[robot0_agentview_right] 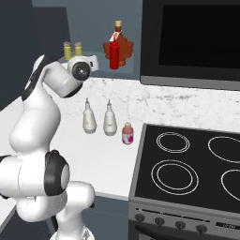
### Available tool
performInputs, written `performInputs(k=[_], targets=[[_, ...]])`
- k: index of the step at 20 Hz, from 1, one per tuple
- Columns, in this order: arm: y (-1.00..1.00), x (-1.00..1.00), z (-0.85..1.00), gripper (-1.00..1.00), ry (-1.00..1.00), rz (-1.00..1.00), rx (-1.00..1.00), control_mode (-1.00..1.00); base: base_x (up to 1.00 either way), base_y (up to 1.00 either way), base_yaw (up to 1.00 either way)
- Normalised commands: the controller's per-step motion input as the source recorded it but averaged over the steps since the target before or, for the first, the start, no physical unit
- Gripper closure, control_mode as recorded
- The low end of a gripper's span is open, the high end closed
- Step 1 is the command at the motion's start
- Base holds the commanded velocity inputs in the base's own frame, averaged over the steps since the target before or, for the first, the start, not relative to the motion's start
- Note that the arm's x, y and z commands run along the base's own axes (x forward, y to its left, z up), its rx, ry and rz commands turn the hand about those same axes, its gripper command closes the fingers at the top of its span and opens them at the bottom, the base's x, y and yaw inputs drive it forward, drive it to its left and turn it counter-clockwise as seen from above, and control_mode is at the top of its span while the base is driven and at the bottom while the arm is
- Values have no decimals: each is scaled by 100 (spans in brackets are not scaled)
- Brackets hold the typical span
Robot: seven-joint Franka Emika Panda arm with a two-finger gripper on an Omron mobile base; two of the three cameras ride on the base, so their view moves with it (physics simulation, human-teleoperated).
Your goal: Put the shaker and condiment bottle from the counter next to their counterparts in the cabinet.
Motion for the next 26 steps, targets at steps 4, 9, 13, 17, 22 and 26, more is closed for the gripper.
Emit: performInputs(k=[4, 9, 13, 17, 22, 26], targets=[[17, -100, -26, -100, 0, 13, 0, -100, 0, 0, 0], [-6, -100, -8, -100, -2, 1, 4, -100, 0, 0, 0], [-14, -100, -10, -100, 0, 0, 6, -100, 0, 0, 0], [-1, -94, -11, -100, 0, 0, 0, -100, 0, 0, 0], [12, -54, -7, -100, 0, 0, -2, -100, 0, 0, 0], [16, -14, 0, -100, 0, 0, -4, -100, 0, 0, 0]])
